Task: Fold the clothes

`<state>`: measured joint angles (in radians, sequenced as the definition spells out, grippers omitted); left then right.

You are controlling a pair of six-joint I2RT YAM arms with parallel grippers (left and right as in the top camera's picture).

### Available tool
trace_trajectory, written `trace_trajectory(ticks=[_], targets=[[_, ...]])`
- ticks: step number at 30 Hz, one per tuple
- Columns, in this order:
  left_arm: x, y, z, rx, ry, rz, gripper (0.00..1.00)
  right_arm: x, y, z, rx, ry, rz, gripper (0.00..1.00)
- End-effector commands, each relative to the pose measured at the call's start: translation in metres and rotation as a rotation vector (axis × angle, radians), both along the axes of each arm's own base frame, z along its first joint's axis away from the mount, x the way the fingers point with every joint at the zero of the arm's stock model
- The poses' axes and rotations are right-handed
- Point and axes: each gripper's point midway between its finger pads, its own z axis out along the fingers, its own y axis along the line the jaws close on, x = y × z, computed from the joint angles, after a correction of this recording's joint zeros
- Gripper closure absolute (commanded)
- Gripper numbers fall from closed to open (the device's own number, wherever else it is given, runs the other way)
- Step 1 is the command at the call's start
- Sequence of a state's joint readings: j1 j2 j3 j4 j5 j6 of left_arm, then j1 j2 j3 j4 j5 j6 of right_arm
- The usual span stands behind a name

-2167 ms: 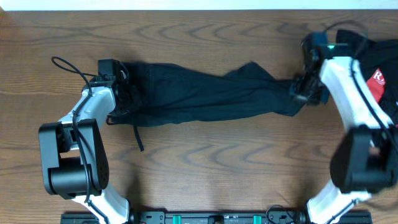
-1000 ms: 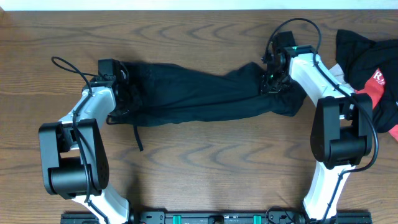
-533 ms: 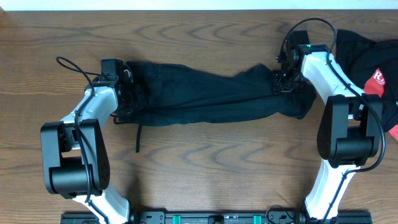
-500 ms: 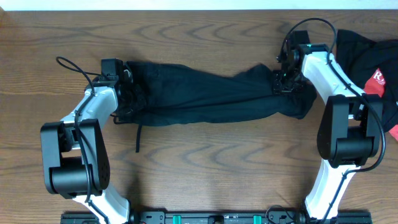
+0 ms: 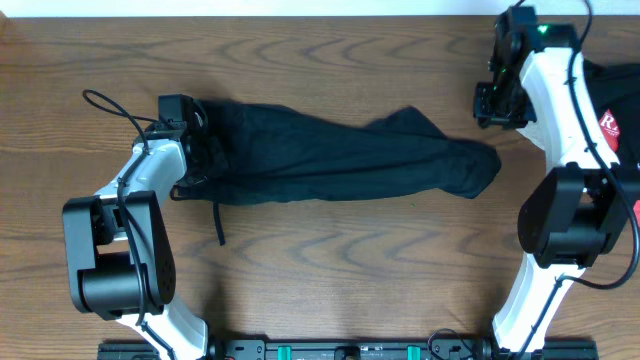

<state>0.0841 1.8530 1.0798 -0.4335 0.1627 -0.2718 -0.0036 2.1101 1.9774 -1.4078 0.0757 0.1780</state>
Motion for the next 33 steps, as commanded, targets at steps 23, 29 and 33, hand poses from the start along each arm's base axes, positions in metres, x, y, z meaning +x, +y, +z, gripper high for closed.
trace_trajectory(ticks=[23,29,33], targets=[[-0.015,0.019,-0.015,0.081,0.065,0.020,0.81,-0.085,0.083,-0.115,0.212,0.243,0.054,0.73],[-0.013,0.019,-0.014,0.082,0.057,0.020,0.81,-0.098,0.049,-0.112,0.052,0.298,0.005,0.72],[-0.013,0.019,-0.014,0.082,0.057,0.020,0.81,-0.099,0.026,-0.105,-0.076,0.305,-0.018,0.71]])
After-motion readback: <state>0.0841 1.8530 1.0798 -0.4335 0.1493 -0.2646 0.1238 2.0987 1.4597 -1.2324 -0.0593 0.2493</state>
